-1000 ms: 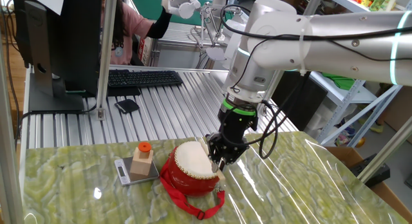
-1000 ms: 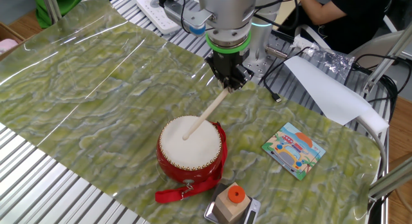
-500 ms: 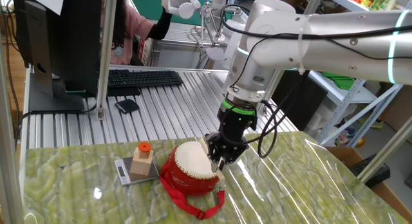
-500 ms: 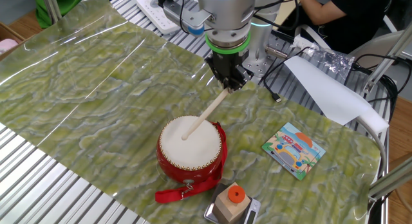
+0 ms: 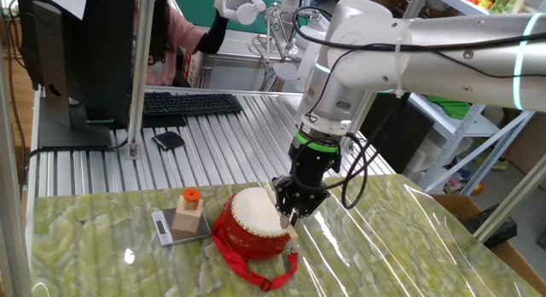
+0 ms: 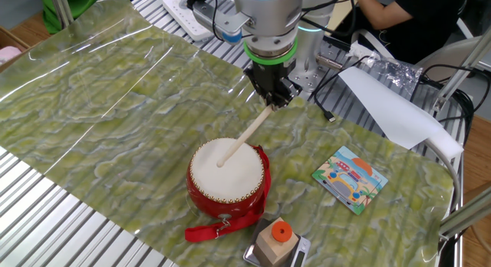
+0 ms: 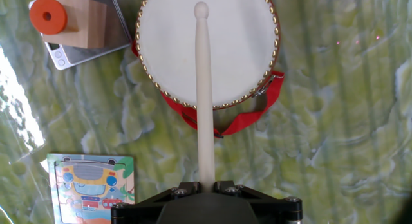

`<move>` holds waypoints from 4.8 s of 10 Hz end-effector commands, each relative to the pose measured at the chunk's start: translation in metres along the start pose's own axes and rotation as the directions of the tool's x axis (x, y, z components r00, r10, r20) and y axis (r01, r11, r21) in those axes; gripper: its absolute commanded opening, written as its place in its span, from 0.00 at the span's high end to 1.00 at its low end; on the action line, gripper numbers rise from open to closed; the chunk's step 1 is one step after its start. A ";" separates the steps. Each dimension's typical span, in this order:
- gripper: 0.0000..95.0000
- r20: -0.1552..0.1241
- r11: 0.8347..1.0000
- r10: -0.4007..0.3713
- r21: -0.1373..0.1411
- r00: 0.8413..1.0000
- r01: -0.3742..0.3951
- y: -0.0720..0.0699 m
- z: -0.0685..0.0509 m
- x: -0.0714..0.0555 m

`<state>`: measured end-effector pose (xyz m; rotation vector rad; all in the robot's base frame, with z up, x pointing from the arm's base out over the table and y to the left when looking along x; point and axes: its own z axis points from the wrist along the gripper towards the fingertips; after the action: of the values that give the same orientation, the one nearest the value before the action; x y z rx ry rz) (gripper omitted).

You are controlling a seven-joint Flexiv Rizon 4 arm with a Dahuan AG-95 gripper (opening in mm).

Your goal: Play the drum

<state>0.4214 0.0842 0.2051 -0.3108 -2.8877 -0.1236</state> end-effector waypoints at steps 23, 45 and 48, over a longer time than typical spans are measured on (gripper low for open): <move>1.00 0.020 0.997 0.074 -0.009 0.997 -0.074 0.002 0.011 0.032; 1.00 0.232 0.993 0.104 0.025 0.967 -0.112 -0.052 0.007 0.018; 1.00 0.233 0.993 0.108 0.027 0.966 -0.118 -0.060 0.004 0.011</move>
<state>0.3997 0.0261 0.2006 -0.5067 -3.0883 -0.0078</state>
